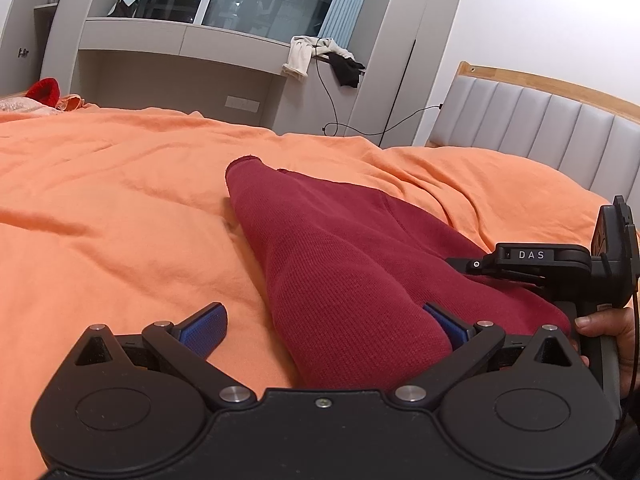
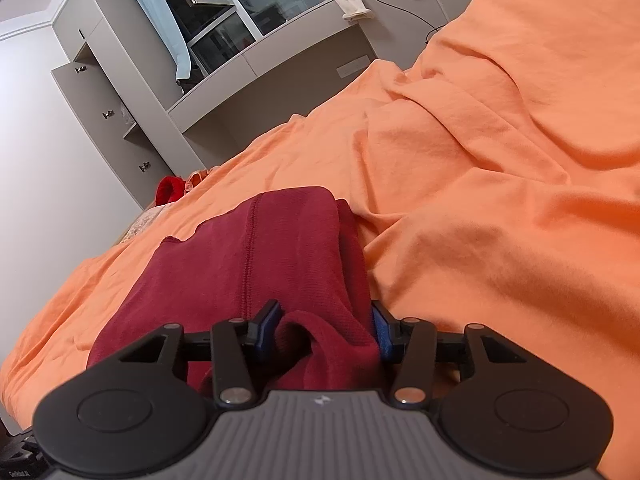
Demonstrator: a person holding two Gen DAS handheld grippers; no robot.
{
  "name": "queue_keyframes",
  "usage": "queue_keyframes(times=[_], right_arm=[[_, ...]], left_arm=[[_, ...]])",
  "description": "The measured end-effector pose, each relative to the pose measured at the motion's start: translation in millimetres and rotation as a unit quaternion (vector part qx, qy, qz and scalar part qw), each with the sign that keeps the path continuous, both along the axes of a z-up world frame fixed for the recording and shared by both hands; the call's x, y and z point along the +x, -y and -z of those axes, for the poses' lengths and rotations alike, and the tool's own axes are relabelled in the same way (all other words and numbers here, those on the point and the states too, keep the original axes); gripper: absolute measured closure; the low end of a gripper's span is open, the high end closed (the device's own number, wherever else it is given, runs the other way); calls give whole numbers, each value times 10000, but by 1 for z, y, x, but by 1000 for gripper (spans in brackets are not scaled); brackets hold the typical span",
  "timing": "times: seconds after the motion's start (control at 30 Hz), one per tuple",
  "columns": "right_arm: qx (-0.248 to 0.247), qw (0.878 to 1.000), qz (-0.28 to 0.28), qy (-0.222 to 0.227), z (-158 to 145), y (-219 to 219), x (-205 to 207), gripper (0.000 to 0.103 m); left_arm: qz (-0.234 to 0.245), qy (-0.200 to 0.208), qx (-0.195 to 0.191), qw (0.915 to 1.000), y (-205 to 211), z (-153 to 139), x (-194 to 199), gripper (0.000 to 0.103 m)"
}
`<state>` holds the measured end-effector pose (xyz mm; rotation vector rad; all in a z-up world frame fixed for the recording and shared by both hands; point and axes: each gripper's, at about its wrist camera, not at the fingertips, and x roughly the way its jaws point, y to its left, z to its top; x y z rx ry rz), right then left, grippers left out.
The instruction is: Fold small clothes
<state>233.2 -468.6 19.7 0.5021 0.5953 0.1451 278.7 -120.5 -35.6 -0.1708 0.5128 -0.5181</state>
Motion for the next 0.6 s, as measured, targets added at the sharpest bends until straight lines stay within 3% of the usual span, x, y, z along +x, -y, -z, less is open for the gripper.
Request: queue_keyframes(times=[0.6], right_arm=[[6,10000,22,8,1,0,0,50]], left_arm=[[-24,50,-6,10000,2,1,-1,0]])
